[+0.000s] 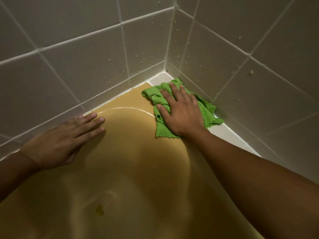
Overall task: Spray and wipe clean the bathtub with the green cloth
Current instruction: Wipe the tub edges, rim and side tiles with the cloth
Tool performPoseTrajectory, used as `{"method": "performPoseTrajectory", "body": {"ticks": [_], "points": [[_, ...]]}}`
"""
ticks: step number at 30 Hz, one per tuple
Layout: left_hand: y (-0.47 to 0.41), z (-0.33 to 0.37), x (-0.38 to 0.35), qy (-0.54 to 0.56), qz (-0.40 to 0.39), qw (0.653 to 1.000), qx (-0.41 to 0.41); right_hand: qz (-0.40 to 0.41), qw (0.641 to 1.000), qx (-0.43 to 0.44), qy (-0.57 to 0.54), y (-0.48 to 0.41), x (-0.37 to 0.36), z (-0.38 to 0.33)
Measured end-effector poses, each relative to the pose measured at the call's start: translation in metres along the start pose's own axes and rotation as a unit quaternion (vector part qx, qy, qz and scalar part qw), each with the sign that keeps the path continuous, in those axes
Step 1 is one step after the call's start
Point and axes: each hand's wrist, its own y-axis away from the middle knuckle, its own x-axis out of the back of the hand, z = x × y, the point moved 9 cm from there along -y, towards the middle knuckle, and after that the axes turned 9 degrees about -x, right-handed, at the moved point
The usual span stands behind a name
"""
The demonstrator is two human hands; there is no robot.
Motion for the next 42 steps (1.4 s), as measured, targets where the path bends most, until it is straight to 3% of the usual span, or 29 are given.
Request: {"method": "performPoseTrajectory", "body": {"ticks": [11, 20, 38, 42], "points": [[-0.002, 0.004, 0.002, -0.006, 0.001, 1.0, 0.001, -0.002, 0.999, -0.046, 0.009, 0.066, 0.003, 0.043], [-0.005, 0.005, 0.007, -0.007, -0.003, 1.0, 0.012, -0.011, 0.999, -0.038, 0.023, 0.057, 0.001, 0.045], [-0.006, 0.006, 0.011, -0.015, -0.017, 1.0, 0.015, 0.005, 1.0, 0.005, 0.009, -0.048, -0.004, -0.033], [-0.005, 0.005, 0.01, -0.011, -0.006, 1.0, 0.022, -0.011, 0.997, 0.07, 0.013, -0.04, -0.007, -0.045]]}}
